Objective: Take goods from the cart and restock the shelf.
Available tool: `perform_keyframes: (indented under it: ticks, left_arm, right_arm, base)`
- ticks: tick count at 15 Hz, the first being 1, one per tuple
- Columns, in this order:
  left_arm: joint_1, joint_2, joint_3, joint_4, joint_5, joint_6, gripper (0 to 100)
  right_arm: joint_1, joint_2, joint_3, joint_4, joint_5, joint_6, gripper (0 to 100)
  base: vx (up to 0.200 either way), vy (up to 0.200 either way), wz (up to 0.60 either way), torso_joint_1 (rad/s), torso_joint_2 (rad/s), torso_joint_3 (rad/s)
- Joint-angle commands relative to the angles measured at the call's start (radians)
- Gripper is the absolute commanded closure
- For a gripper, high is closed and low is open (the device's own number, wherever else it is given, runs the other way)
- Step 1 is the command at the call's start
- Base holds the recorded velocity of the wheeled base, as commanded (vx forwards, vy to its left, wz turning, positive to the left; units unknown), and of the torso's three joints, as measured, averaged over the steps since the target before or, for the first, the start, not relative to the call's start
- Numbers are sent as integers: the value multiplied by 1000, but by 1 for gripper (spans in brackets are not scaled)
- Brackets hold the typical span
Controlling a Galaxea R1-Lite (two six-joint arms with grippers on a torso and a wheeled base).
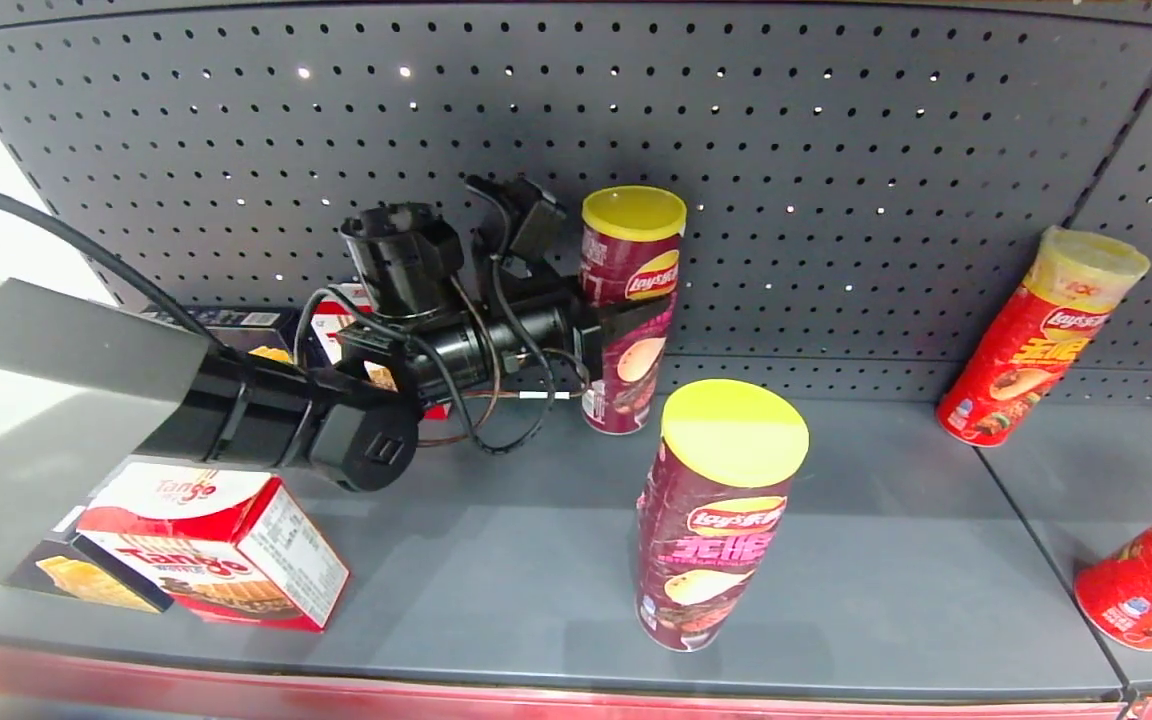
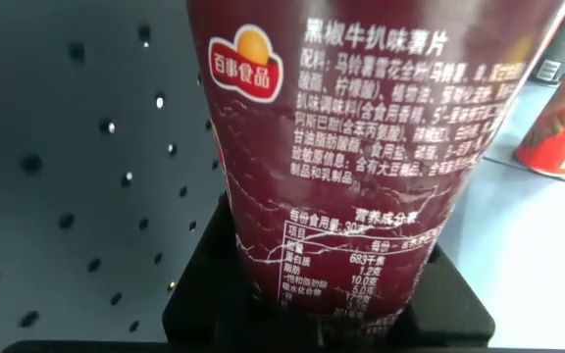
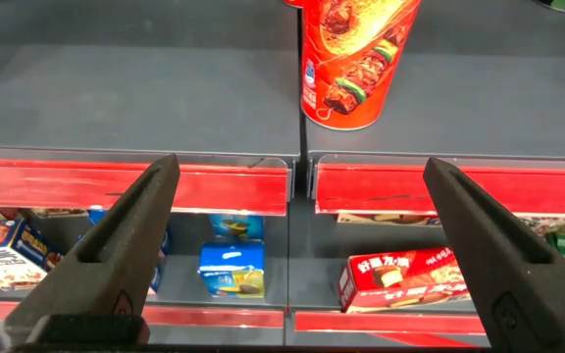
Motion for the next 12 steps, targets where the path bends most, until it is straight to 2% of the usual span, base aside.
perform_keyframes:
  ticks: [1, 8, 12]
  left_arm:
    - [-5, 28, 3, -7, 0, 0, 100]
    - [-7, 71, 23, -70, 0, -2, 100]
    - [-10, 78, 23, -71, 2, -2, 100]
  right_arm:
    - [0, 1, 0, 0, 0, 0, 0]
    - [0, -1, 0, 0, 0, 0, 0]
    - [0, 1, 0, 0, 0, 0, 0]
  base:
    - [0, 0, 0, 0, 0, 0]
    - [0, 0, 0, 0, 0, 0]
    - [0, 0, 0, 0, 0, 0]
